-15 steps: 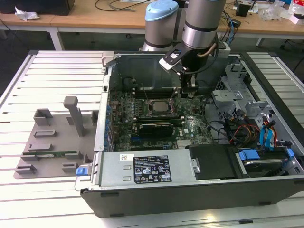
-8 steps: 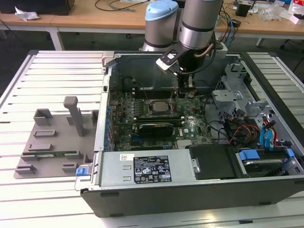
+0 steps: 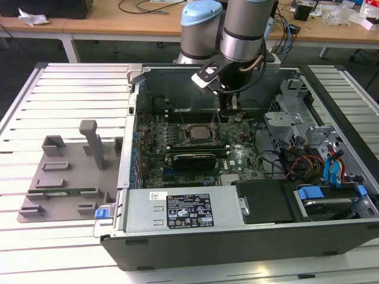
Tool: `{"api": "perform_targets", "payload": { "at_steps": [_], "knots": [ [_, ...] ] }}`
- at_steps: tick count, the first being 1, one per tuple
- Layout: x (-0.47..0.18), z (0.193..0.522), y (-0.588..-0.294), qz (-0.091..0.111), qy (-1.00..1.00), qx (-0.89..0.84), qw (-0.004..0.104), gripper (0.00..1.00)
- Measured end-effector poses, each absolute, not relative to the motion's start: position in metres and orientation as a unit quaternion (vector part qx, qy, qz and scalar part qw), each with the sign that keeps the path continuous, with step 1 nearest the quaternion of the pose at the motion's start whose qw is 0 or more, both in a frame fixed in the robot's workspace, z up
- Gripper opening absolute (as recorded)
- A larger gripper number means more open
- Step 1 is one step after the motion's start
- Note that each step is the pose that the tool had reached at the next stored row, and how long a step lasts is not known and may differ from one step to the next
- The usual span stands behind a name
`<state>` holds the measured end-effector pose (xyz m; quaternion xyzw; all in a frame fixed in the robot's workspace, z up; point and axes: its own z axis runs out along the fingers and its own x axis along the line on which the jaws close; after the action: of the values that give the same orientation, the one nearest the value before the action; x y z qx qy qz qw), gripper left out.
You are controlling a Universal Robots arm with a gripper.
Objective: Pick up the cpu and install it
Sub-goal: 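Close the cpu cover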
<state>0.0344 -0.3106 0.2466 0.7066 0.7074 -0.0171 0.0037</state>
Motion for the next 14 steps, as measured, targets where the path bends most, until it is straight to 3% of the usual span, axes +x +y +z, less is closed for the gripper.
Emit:
{"api": "perform_targets", "payload": {
  "at_steps": [14],
  "knots": [
    [0.011,0.238,-0.311,-0.017,0.707,0.707,0.004,0.11]
  ]
}}
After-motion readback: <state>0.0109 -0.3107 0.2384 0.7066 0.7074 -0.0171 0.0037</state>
